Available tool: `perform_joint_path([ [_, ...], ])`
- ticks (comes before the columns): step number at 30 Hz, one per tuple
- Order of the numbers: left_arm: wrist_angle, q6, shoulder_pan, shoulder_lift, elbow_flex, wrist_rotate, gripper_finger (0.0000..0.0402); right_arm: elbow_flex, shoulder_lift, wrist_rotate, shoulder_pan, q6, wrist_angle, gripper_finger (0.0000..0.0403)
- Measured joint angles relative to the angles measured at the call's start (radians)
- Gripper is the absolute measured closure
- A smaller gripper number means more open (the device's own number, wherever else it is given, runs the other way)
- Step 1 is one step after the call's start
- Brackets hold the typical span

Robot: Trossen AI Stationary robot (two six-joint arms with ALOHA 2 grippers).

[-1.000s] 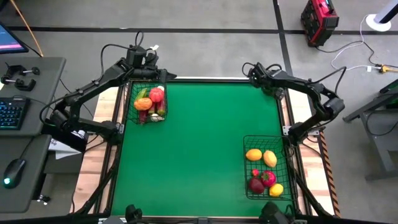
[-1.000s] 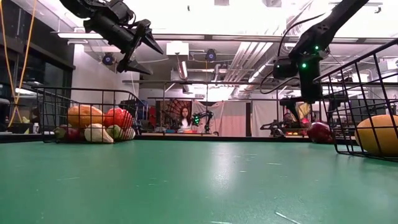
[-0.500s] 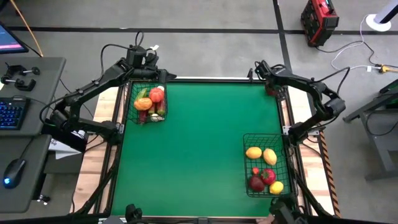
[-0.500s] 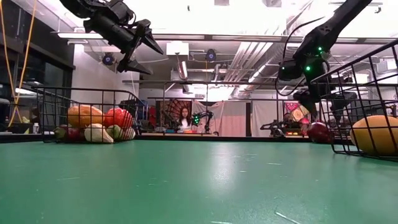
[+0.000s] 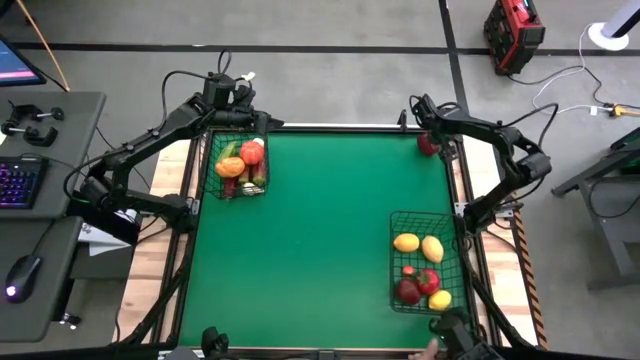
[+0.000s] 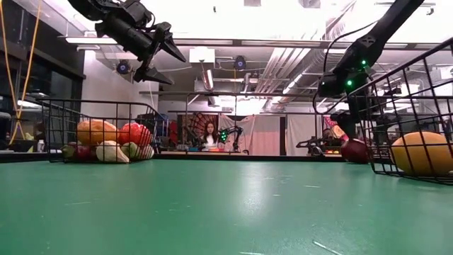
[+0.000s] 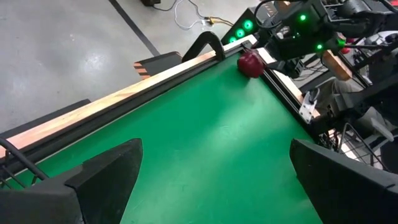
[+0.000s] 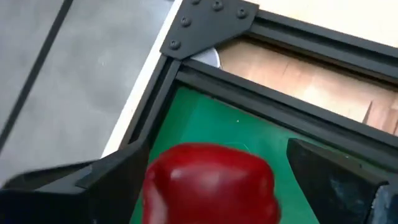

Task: Sort produce into baskets
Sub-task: Put the red apple into the bottom black wire basket

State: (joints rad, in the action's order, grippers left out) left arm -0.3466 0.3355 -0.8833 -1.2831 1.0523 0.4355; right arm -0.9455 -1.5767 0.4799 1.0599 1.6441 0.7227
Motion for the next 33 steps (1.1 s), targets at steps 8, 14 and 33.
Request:
perform_joint_path([
  [8,0.0,-0.014,0.0,0.0,0.0,0.0,0.0005,0.0,0.001,-0.12,-0.016,-0.184,0.002,0.0029],
  [14,0.0,0.0,0.001,0.0,0.0,0.0,0.0005,0.0,0.0,-0.186,-0.068,-0.294,0.003,0.0029],
  [33,-0.053,0.003,0.001,0.0,0.0,0.0,0.0005,0.0,0.0,-0.38,-0.379,-0.486,0.109,0.0029],
])
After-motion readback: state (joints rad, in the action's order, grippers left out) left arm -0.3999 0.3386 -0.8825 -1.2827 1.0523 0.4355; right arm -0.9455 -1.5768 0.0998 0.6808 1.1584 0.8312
